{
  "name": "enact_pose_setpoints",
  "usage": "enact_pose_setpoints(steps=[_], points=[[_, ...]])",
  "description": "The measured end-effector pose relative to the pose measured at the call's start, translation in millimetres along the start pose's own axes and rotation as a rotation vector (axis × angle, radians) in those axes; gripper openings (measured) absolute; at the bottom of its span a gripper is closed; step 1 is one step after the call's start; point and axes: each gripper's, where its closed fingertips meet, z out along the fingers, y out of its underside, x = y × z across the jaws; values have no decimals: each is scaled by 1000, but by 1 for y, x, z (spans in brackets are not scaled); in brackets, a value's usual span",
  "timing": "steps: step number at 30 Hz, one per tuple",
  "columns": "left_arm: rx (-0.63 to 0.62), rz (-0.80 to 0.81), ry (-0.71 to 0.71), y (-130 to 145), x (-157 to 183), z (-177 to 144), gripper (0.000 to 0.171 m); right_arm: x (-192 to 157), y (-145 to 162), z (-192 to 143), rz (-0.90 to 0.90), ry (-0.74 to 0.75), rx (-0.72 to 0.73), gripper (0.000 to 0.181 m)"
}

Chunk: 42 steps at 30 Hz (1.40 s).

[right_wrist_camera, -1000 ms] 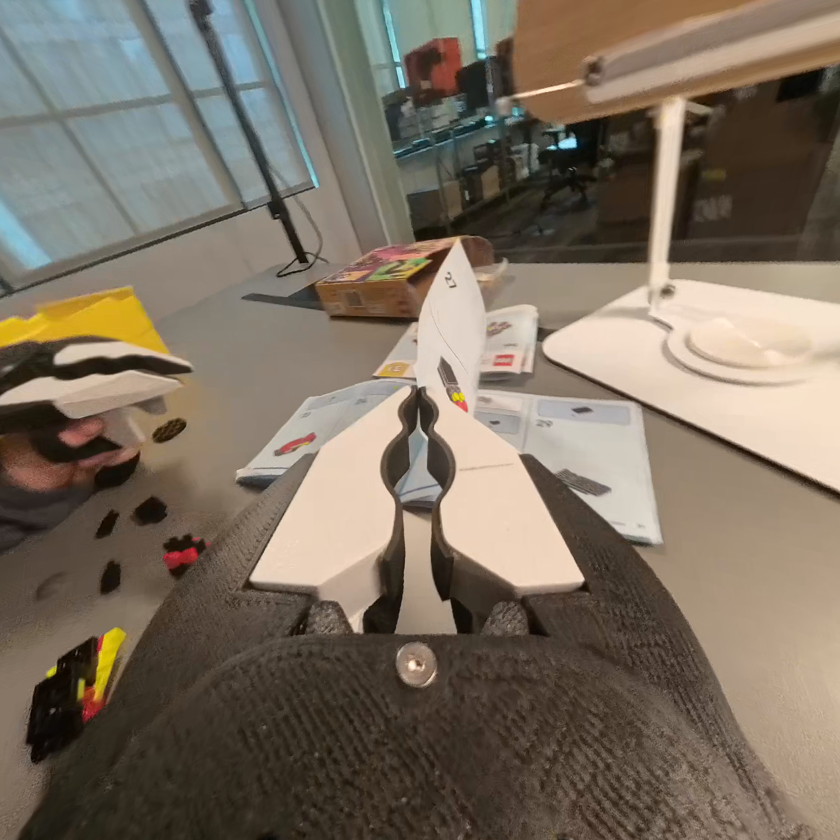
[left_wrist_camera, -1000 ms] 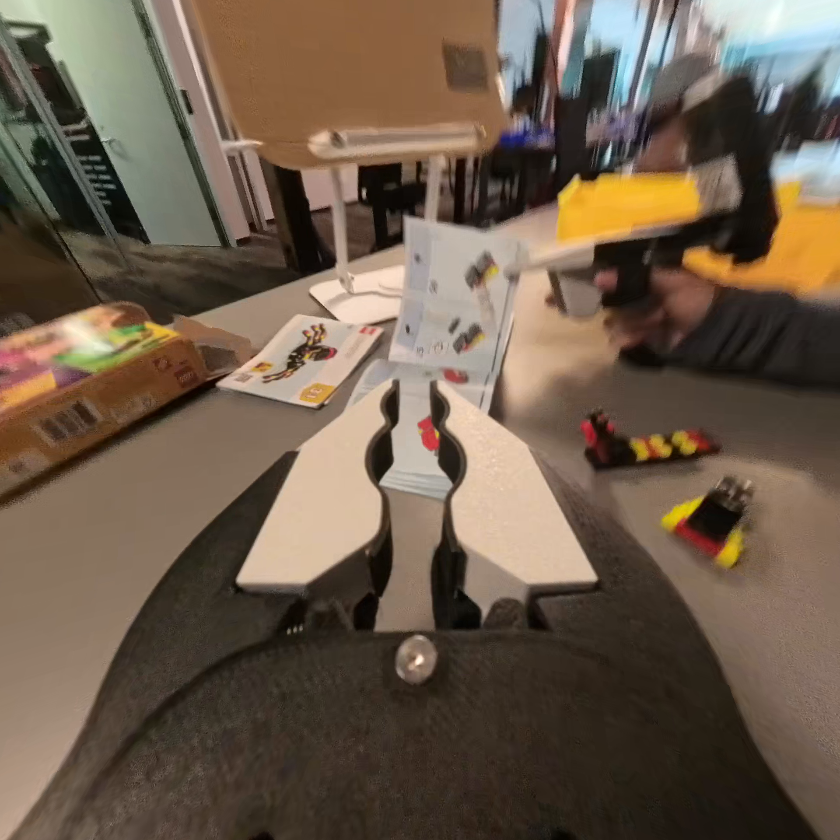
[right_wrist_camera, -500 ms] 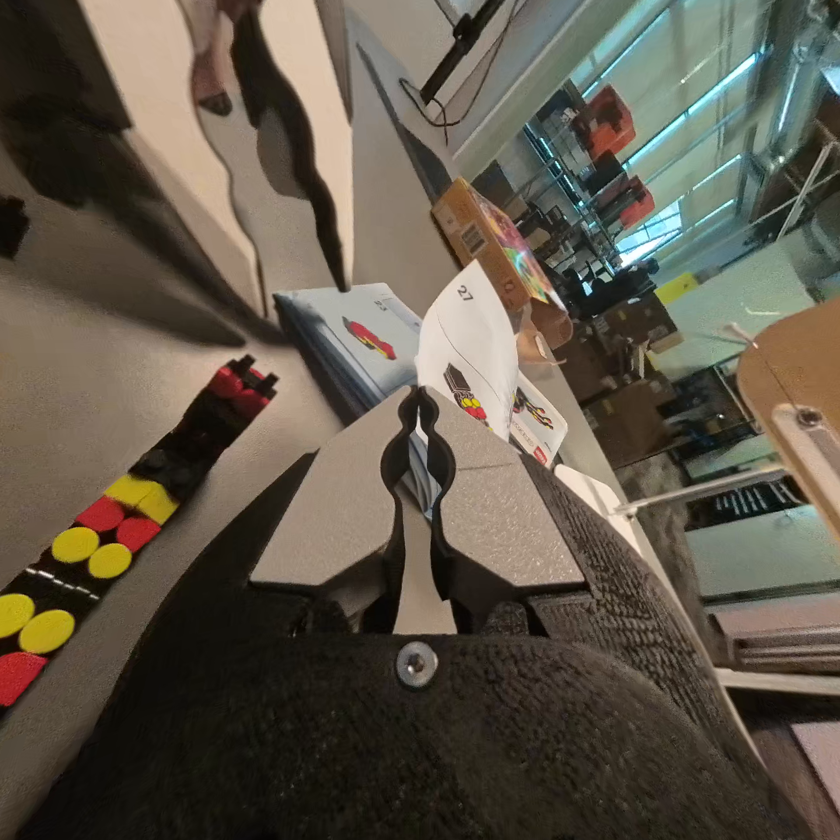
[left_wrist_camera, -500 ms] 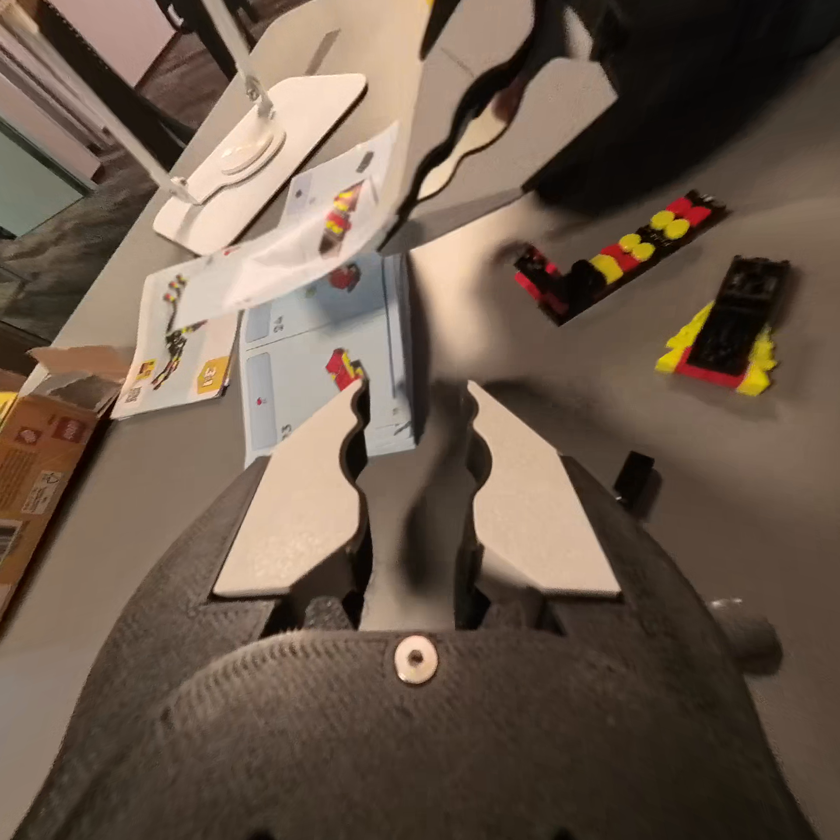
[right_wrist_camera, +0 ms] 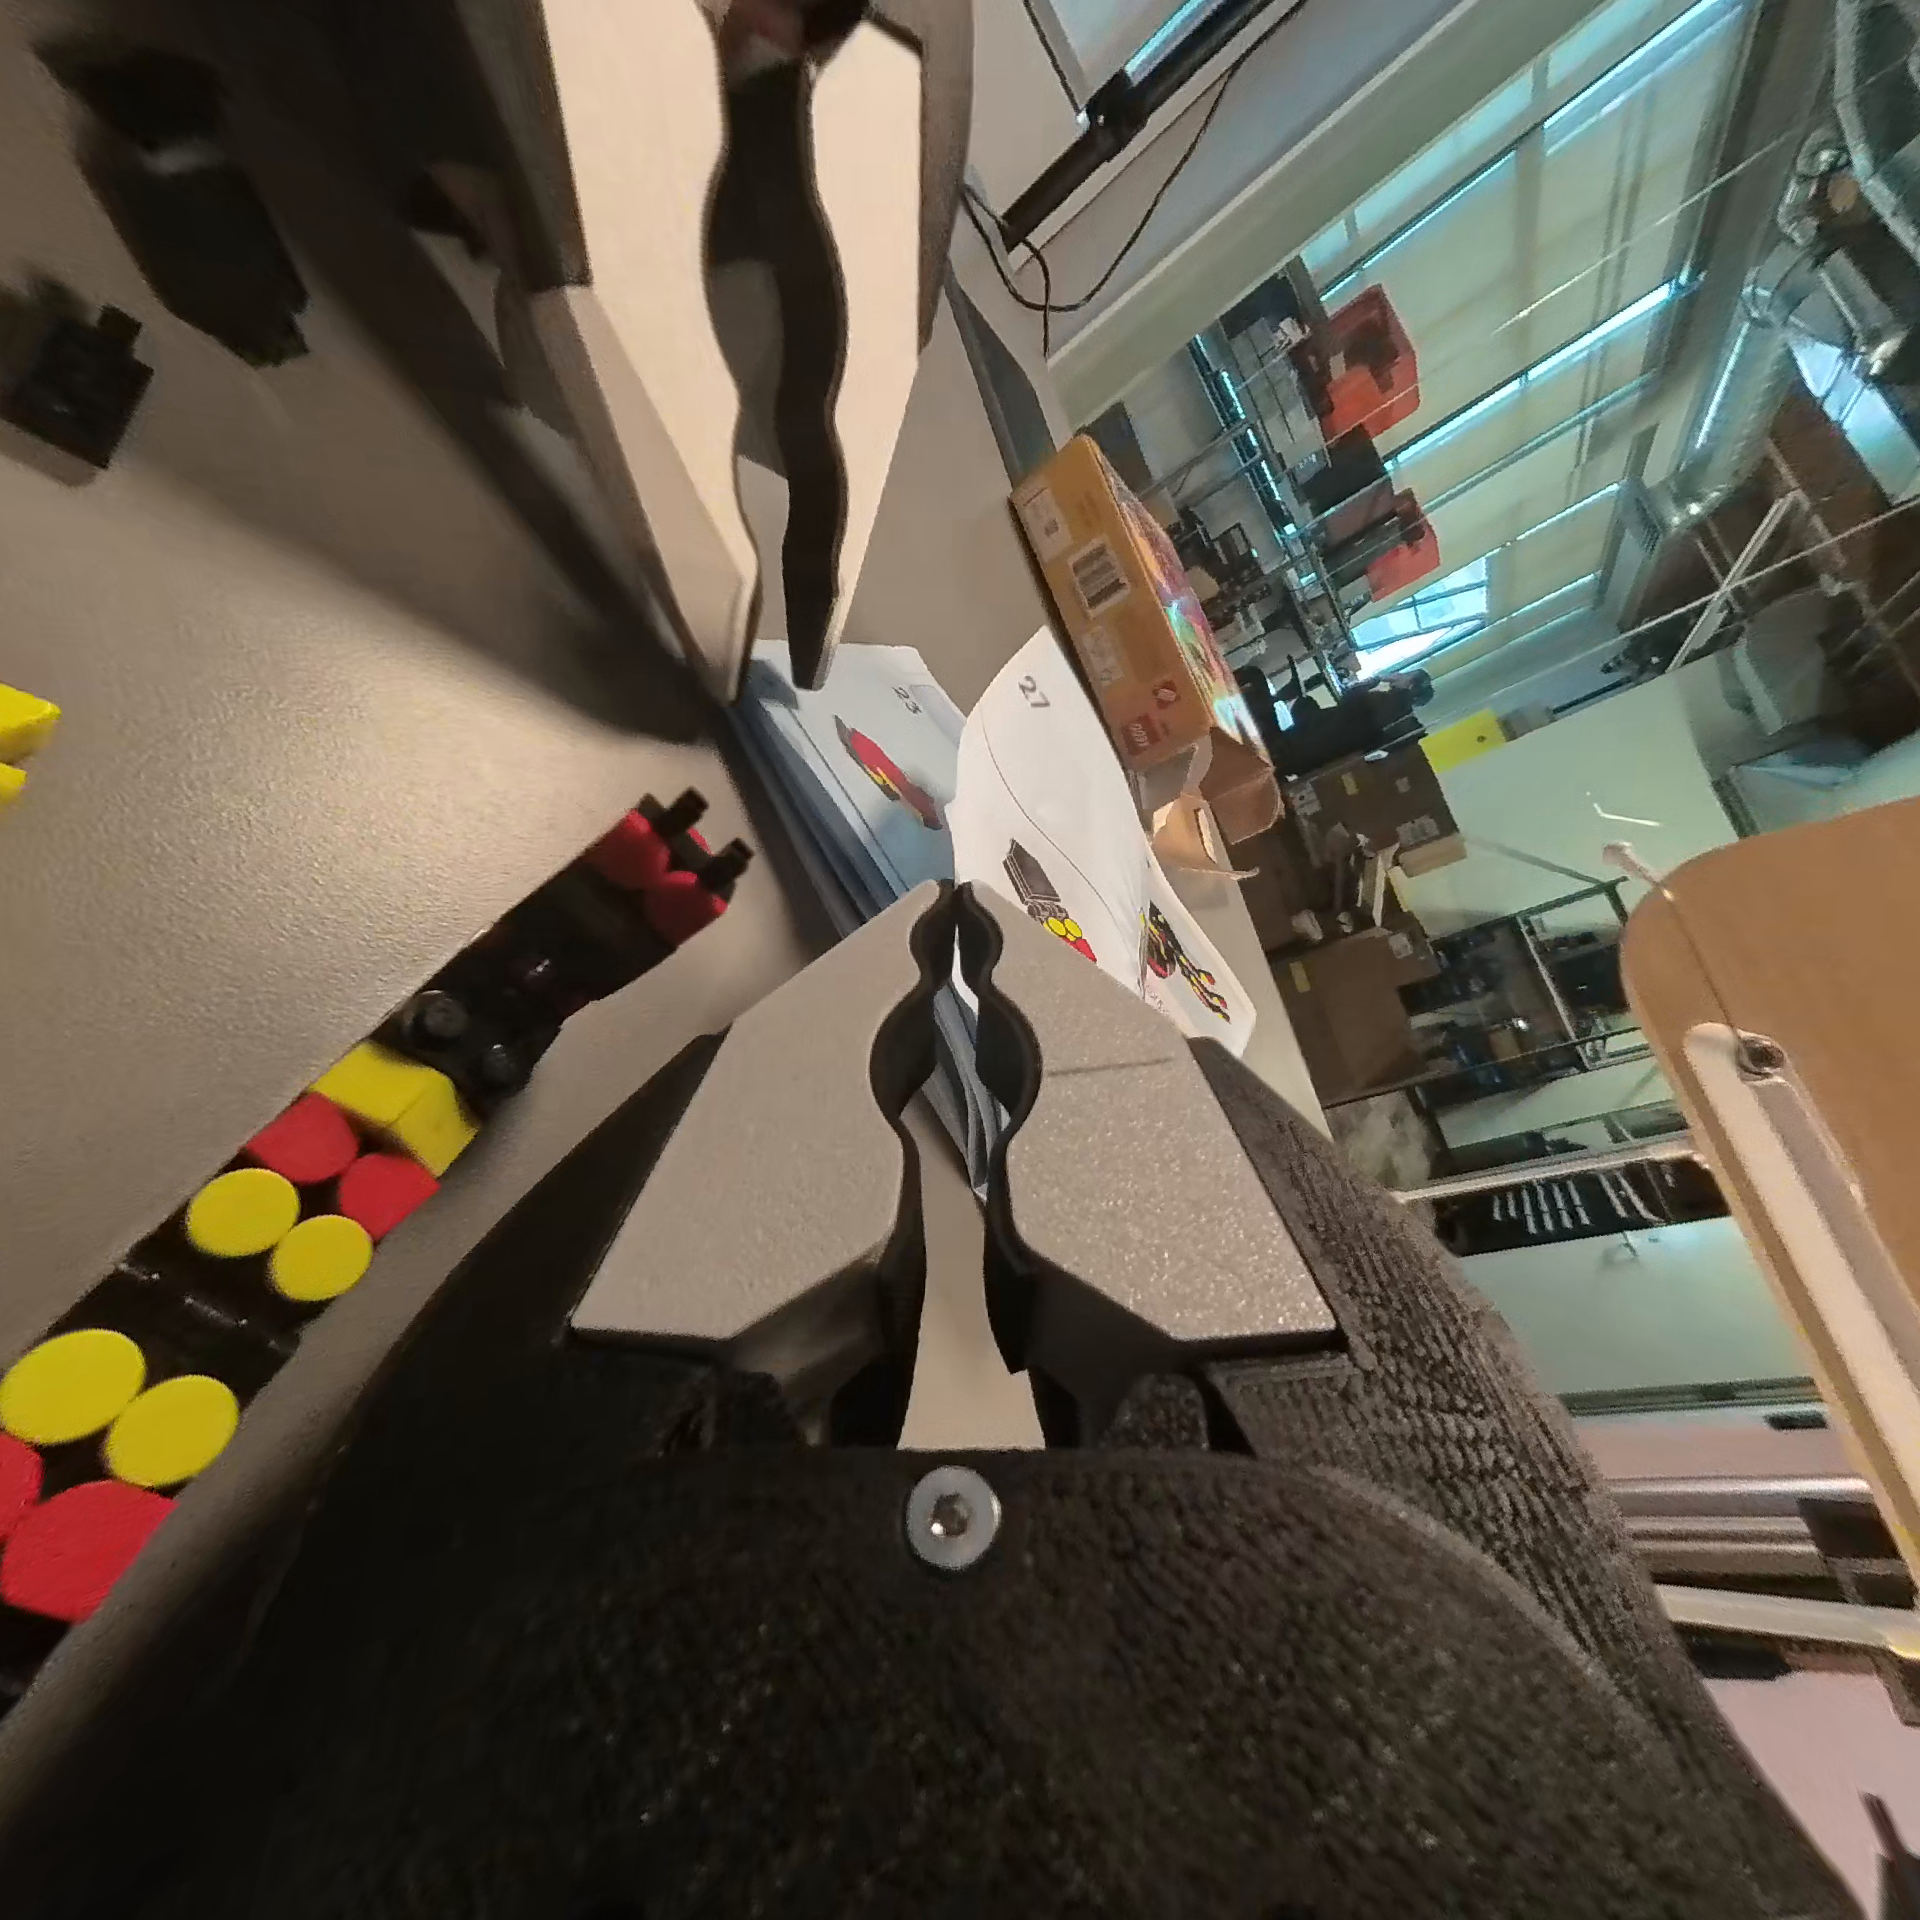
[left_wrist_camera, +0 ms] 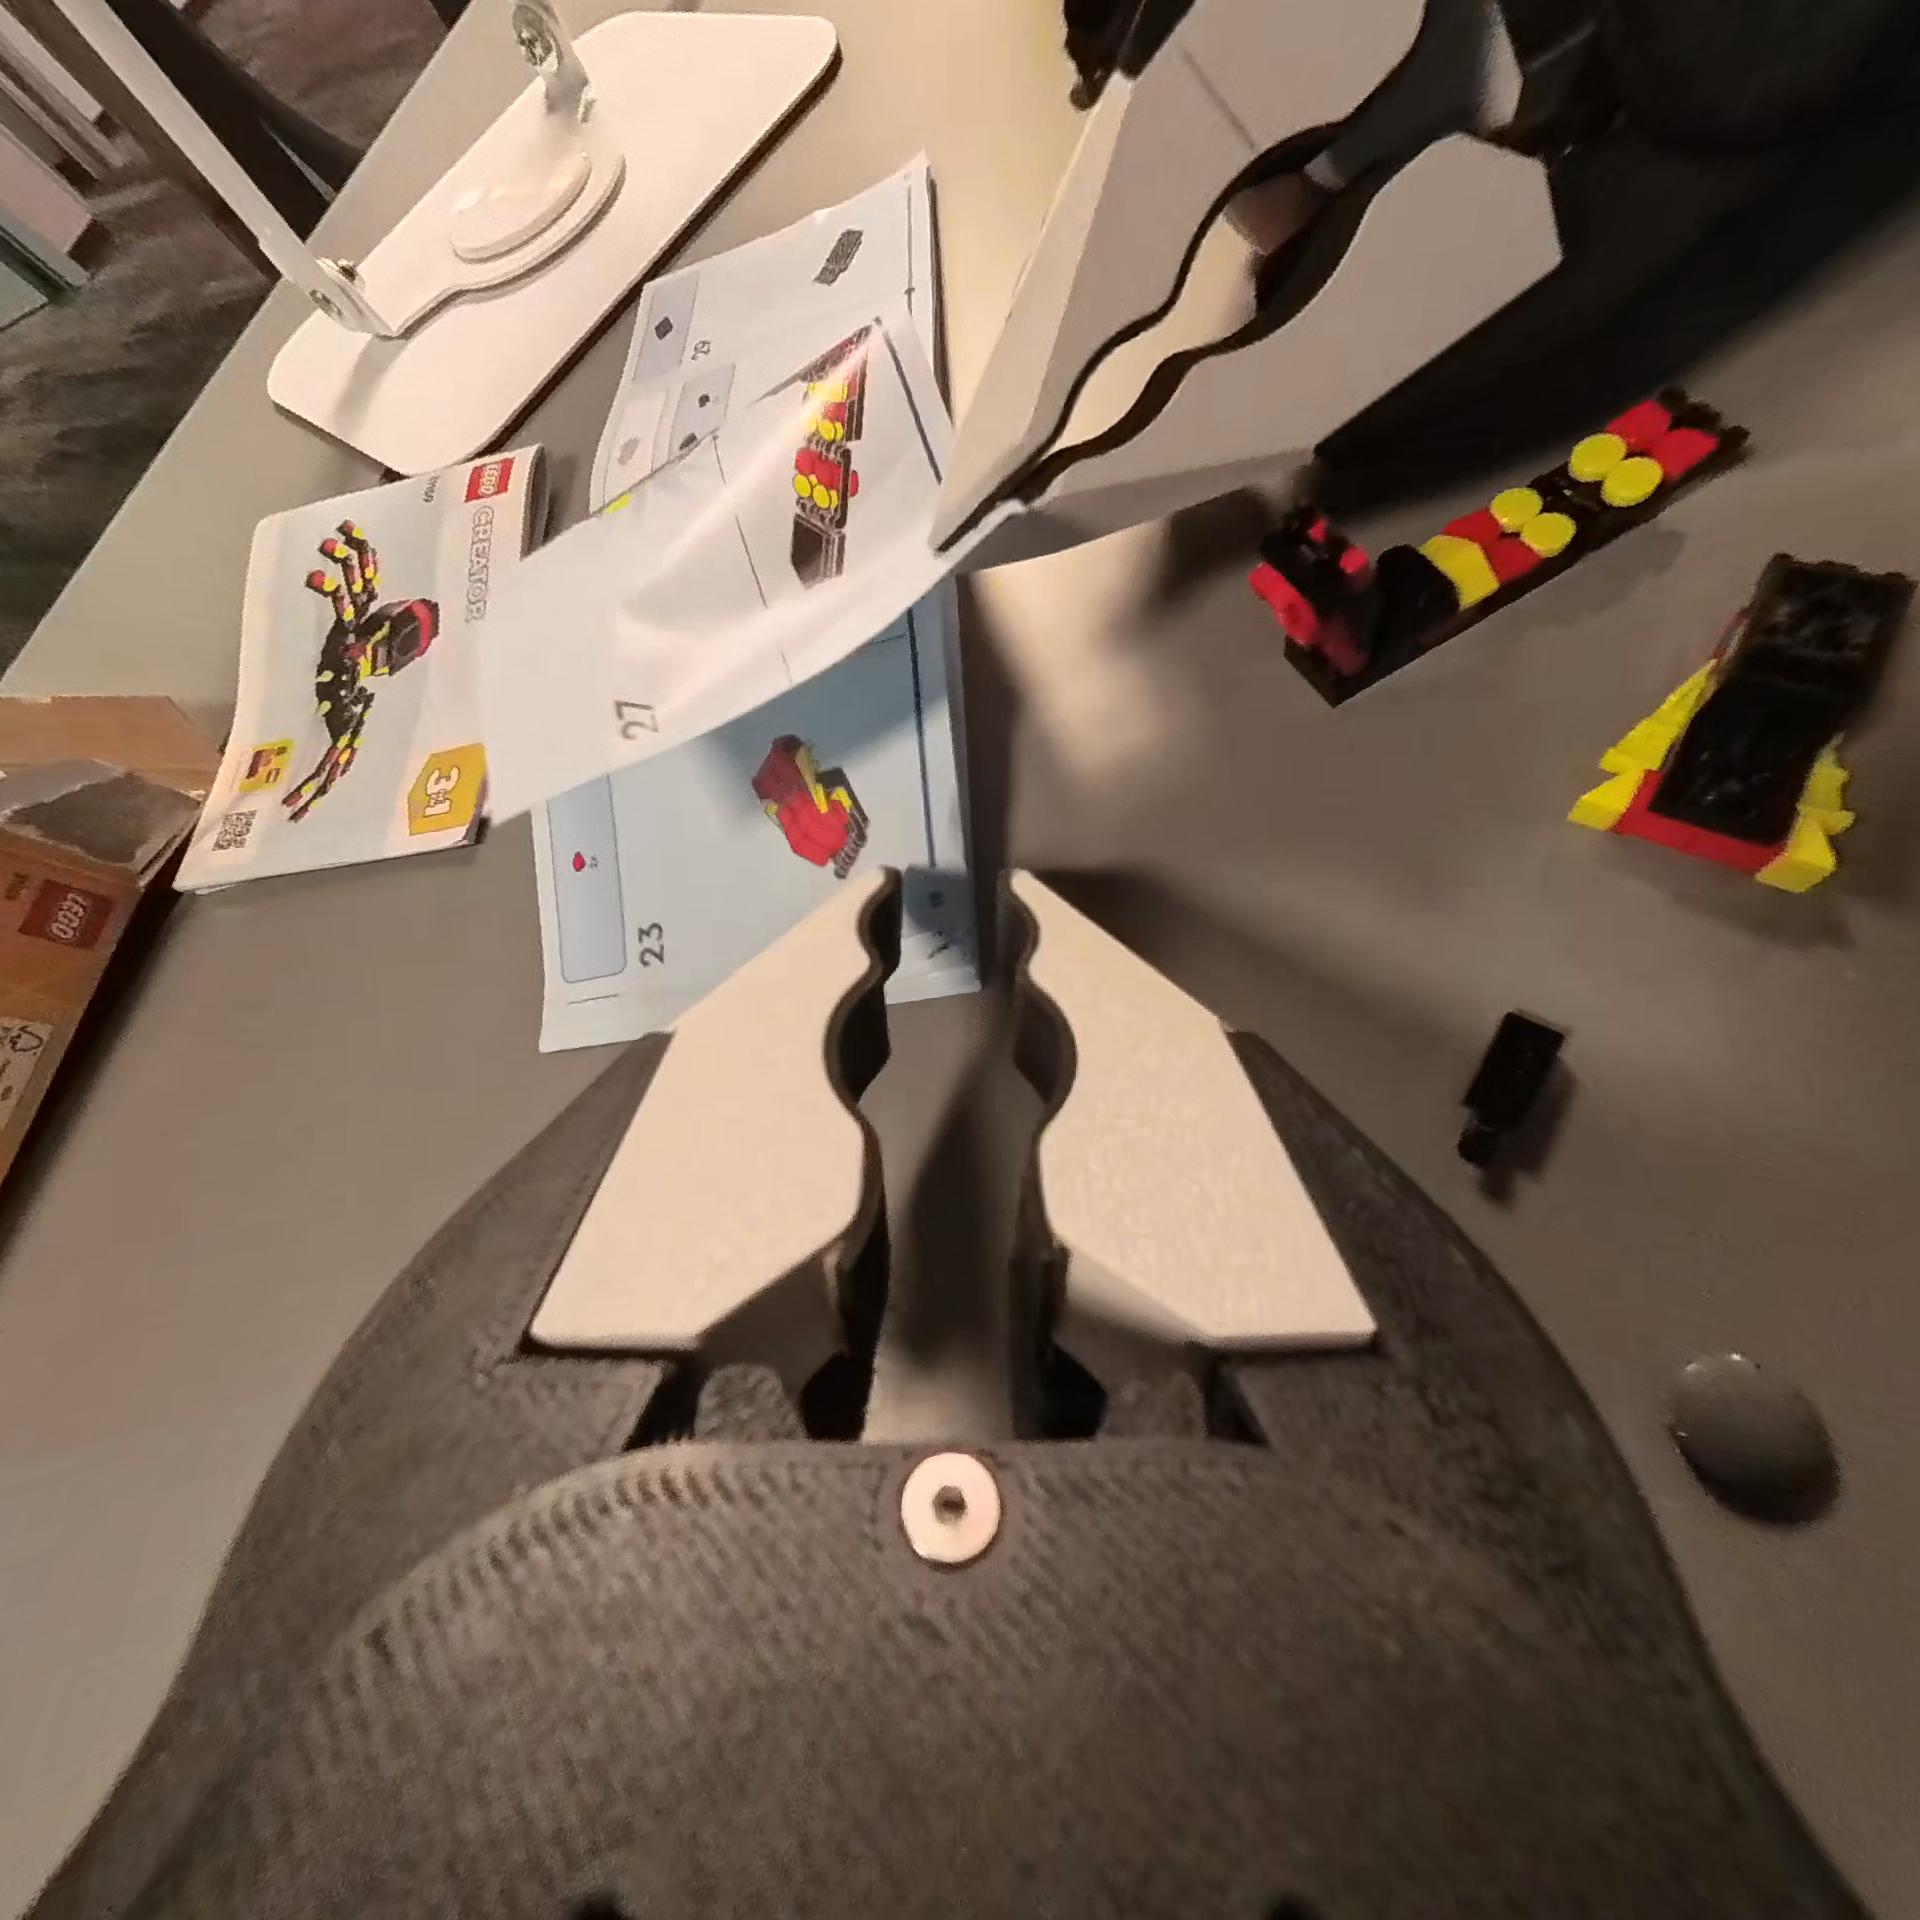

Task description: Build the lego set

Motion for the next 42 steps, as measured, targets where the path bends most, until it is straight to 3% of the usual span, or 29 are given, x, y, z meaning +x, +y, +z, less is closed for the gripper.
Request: enact_pose_setpoints(steps=[5,8,13,20,30,42], points=[[19,-7,-14,-2,-2,-2,0,-3,0,0,-38,4,-8,0],[21,-13,-9,-2,-2,-2,0,-3,0,0,-44,6,-8,0],[-1,-17,-24,0,-4,0,26,-3,0,0,-41,9,-7,0],[-24,-1,-23,3,-3,3,0,-4,0,0,-48,9,-11,0],[51,-5,-87,-7,-13,-3,0,-1,-5,4,-57,44,7,4],[115,-144,3,-13,-16,-9,0,18,2,2,-5,123,-8,21]])
